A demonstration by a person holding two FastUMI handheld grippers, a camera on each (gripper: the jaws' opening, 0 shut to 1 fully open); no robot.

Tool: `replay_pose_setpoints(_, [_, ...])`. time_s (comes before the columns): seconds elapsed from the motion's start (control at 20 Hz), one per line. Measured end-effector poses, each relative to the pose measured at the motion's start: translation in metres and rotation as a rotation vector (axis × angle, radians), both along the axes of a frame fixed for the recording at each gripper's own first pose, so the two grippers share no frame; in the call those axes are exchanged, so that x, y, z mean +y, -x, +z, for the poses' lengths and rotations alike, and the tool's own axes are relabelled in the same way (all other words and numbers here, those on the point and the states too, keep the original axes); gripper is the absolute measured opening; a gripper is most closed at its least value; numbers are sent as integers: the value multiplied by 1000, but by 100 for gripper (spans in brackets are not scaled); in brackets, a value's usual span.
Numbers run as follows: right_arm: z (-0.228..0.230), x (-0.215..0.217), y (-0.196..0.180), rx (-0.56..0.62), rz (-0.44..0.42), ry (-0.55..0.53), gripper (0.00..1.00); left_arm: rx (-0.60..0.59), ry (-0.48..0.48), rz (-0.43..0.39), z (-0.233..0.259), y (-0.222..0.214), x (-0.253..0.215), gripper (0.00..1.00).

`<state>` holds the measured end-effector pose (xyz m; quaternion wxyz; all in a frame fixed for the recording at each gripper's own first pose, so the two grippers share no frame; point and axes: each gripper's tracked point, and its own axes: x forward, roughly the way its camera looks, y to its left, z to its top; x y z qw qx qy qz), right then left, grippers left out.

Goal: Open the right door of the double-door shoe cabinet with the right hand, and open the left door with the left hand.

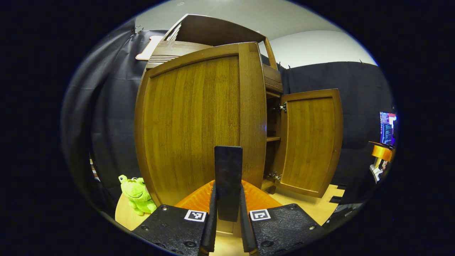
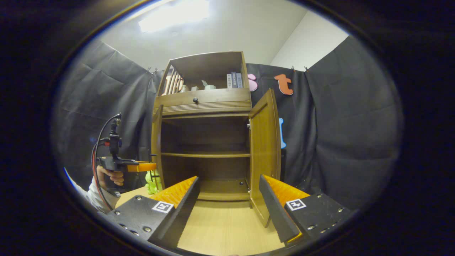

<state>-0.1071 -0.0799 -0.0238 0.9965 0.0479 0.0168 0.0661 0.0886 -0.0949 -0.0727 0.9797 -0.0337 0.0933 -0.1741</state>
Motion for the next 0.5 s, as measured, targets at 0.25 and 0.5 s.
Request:
replay_pose_setpoints(0.25, [4, 0, 0, -9, 4, 1, 95, -18, 5, 29, 5, 3, 3, 30])
replay_pose_setpoints(0.5, [6, 7, 0, -19, 28, -33, 99, -21, 10, 82, 4, 7, 17, 29])
